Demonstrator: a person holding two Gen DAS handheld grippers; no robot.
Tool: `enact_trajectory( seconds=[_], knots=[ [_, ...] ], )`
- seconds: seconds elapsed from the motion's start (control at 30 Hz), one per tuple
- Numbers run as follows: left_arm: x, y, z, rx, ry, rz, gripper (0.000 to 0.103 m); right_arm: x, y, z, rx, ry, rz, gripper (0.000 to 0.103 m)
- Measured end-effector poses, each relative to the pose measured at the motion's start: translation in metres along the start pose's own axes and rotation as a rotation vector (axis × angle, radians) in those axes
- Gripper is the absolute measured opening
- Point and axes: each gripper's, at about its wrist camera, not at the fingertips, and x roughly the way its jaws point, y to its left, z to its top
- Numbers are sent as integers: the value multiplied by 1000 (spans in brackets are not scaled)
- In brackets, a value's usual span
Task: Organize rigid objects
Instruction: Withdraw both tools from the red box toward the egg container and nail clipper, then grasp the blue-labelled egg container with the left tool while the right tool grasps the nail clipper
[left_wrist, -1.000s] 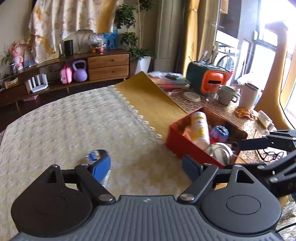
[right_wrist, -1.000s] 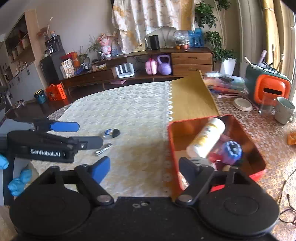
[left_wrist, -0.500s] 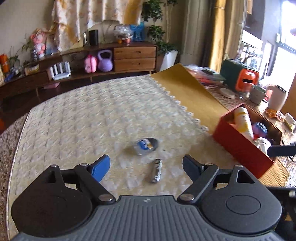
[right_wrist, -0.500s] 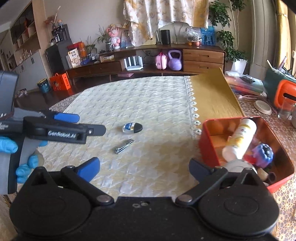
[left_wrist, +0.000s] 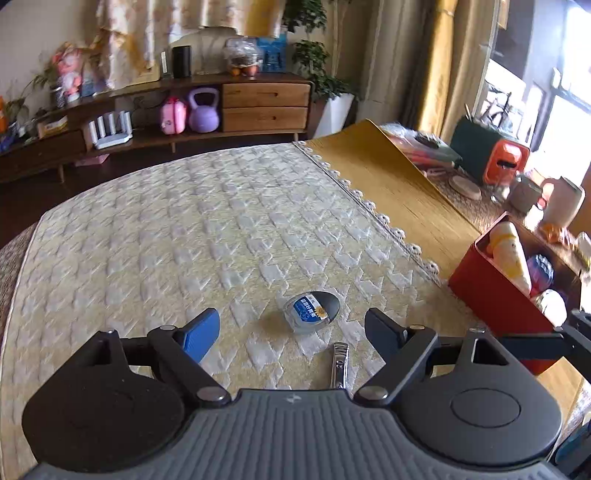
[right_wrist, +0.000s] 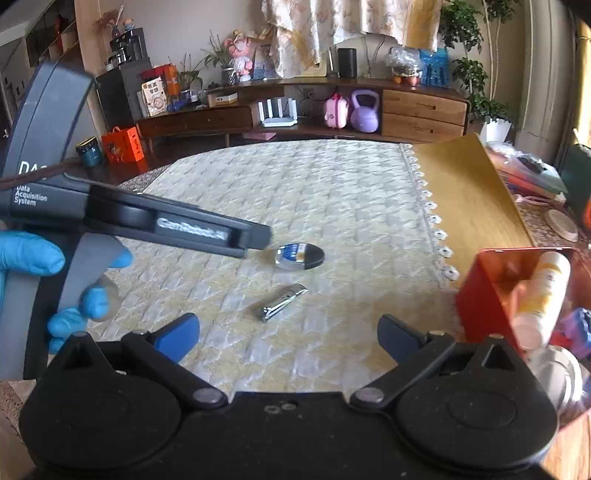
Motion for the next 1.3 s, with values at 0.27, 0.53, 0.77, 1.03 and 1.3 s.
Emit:
enact_trajectory(
  seconds=[0.27,0.53,0.77,1.03,1.3],
  knots=[
    [37,0,-2,63,18,-30,86,41,15,4,-72,20,4,95],
    [78,3,-5,62,54,-51,86,73,15,7,-69,47,25,90],
    [92,5,-8,63,43,-51,86,90,16,5,-63,59,26,83],
    [99,1,-9,117,-1,-31,74,92,18,1,-58,54,45,70],
    [97,2,-7,117,-19,-31,40,88,19,-2,-79,45,38,42]
  ],
)
